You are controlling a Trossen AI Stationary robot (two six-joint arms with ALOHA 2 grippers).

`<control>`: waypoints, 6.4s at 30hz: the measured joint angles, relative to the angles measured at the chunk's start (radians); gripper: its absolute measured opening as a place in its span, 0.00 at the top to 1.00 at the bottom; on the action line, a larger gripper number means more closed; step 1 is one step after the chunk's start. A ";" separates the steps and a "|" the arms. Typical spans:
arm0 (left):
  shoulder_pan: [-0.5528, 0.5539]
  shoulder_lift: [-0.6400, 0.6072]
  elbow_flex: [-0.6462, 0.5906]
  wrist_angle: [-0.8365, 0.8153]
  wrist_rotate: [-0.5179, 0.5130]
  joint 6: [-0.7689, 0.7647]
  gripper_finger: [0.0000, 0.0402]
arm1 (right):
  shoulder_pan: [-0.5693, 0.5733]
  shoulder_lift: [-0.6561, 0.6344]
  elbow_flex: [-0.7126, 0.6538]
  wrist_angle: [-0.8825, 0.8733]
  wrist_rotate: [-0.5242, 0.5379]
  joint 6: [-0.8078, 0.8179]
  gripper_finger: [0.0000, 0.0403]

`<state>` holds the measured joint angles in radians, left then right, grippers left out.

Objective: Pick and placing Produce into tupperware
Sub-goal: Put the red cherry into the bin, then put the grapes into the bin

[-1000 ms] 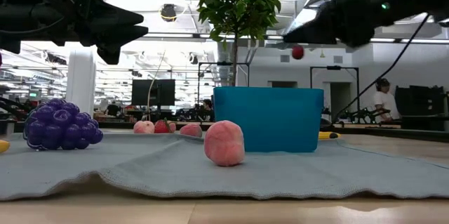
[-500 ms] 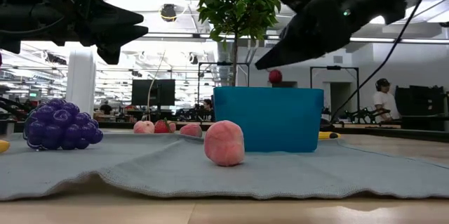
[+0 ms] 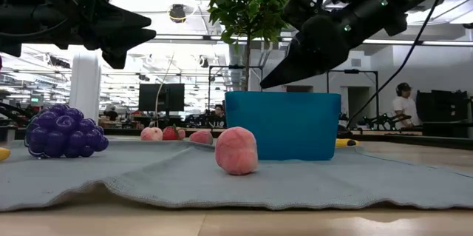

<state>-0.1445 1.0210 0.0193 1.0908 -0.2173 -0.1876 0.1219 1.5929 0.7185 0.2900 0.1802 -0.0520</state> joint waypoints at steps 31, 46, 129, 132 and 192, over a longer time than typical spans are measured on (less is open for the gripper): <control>0.000 0.000 0.000 0.006 0.001 -0.016 0.68 | 0.000 -0.382 -0.004 -0.123 -0.026 -0.140 0.85; 0.000 0.000 0.000 0.026 0.001 -0.013 0.68 | 0.002 -0.821 -0.108 -0.387 -0.107 -0.040 0.85; 0.000 0.000 0.000 0.021 -0.059 -0.008 0.68 | -0.613 -1.246 -0.713 0.032 -0.542 0.174 0.85; 0.000 0.000 0.000 0.021 -0.059 -0.008 0.68 | -0.613 -1.246 -0.713 0.024 -0.542 0.176 0.85; -0.406 0.351 0.747 -1.500 -0.157 -0.737 0.35 | -0.502 -1.246 -0.713 -0.023 -0.543 0.105 0.85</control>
<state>-0.5503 1.3721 0.7665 -0.4094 -0.3742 -0.9249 -0.3798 0.3466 0.0051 0.2667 -0.3630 0.0535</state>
